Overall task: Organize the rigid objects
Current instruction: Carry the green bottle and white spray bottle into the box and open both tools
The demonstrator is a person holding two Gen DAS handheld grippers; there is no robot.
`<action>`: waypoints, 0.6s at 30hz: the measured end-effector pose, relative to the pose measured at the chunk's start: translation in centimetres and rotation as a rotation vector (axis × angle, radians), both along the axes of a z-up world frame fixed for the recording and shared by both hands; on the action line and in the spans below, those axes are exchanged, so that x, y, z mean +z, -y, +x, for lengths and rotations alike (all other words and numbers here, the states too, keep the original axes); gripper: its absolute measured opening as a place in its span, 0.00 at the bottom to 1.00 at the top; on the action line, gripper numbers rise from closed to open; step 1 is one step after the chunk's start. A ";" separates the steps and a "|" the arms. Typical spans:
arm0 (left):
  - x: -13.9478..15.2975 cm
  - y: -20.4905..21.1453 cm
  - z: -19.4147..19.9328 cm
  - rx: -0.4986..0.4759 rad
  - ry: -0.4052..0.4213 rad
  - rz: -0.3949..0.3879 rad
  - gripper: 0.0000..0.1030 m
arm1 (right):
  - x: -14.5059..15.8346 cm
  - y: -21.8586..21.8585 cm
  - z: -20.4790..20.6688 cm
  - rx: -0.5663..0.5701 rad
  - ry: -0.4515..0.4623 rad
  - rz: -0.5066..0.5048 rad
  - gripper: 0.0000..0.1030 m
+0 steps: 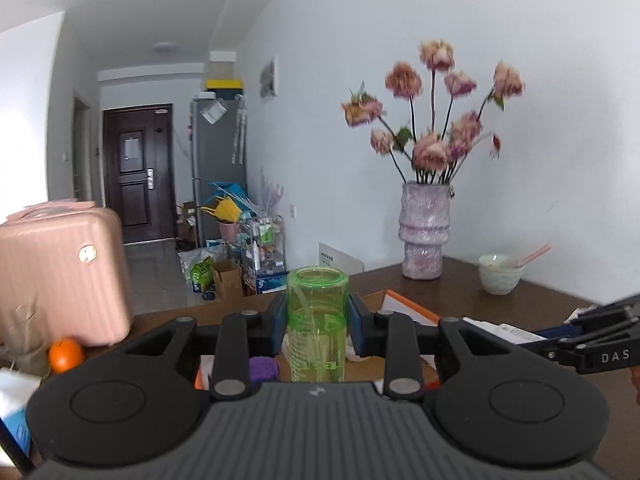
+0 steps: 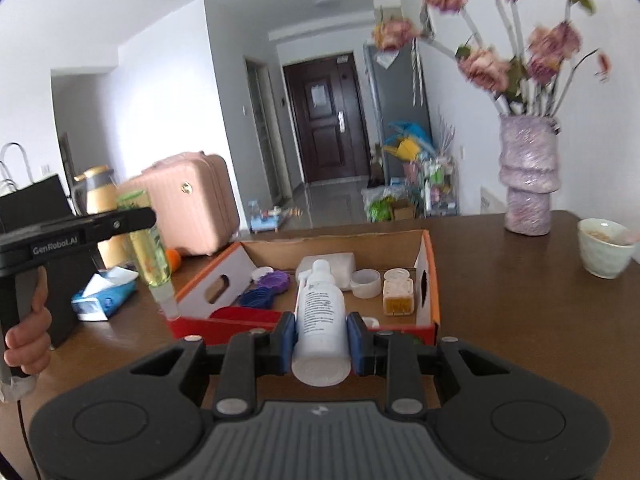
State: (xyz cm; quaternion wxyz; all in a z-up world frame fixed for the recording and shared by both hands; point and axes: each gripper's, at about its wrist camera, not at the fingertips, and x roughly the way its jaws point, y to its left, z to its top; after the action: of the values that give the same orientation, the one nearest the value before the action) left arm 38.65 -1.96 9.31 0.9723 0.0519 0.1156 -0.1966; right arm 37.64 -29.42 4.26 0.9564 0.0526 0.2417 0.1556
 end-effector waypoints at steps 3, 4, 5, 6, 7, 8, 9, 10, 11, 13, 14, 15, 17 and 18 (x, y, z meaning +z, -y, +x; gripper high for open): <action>-0.5 1.0 4.4 -0.024 -0.027 0.034 0.30 | -0.7 -0.5 4.2 0.014 -0.031 -0.049 0.26; -0.8 1.4 5.9 -0.029 -0.042 0.050 0.30 | -1.0 -0.5 5.8 0.019 -0.050 -0.057 0.26; -1.2 1.6 7.0 -0.033 -0.054 0.060 0.30 | -1.2 -0.6 7.0 0.018 -0.065 -0.063 0.26; -1.8 2.0 8.3 -0.038 -0.068 0.076 0.30 | -1.4 -0.6 7.9 0.017 -0.072 -0.074 0.26; -2.4 2.4 9.3 -0.044 -0.081 0.090 0.30 | -1.8 -0.7 9.1 0.017 -0.083 -0.090 0.26; -3.1 2.9 10.4 -0.052 -0.095 0.108 0.30 | -2.0 -0.8 9.9 0.015 -0.093 -0.099 0.26; -3.7 3.4 11.3 -0.058 -0.109 0.119 0.30 | -2.3 -0.9 10.6 0.012 -0.103 -0.111 0.26; -4.3 3.8 12.2 -0.063 -0.123 0.127 0.30 | -2.7 -1.0 11.4 0.010 -0.113 -0.126 0.26; -5.1 4.3 13.0 -0.070 -0.140 0.139 0.30 | -3.1 -1.1 12.2 0.011 -0.123 -0.140 0.26; -6.4 5.3 14.4 -0.072 -0.162 0.158 0.30 | -3.8 -1.4 13.2 0.019 -0.139 -0.163 0.26; -7.0 5.7 15.0 -0.078 -0.174 0.164 0.30 | -4.2 -1.5 13.6 0.020 -0.146 -0.177 0.26; -7.4 6.0 15.5 -0.082 -0.184 0.161 0.31 | -4.6 -1.6 13.9 0.022 -0.151 -0.192 0.26; -8.0 6.6 16.1 -0.089 -0.174 0.140 0.34 | -5.2 -1.6 14.2 0.015 -0.146 -0.198 0.26; -8.1 6.9 16.3 -0.103 -0.189 0.138 0.38 | -5.4 -1.4 14.4 0.002 -0.147 -0.189 0.26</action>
State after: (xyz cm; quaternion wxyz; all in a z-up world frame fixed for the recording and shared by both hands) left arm 54.95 -8.90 1.24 0.9397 0.1058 0.2173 -0.2421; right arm 52.02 -27.99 -1.09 0.9365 -0.0268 0.3249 0.1290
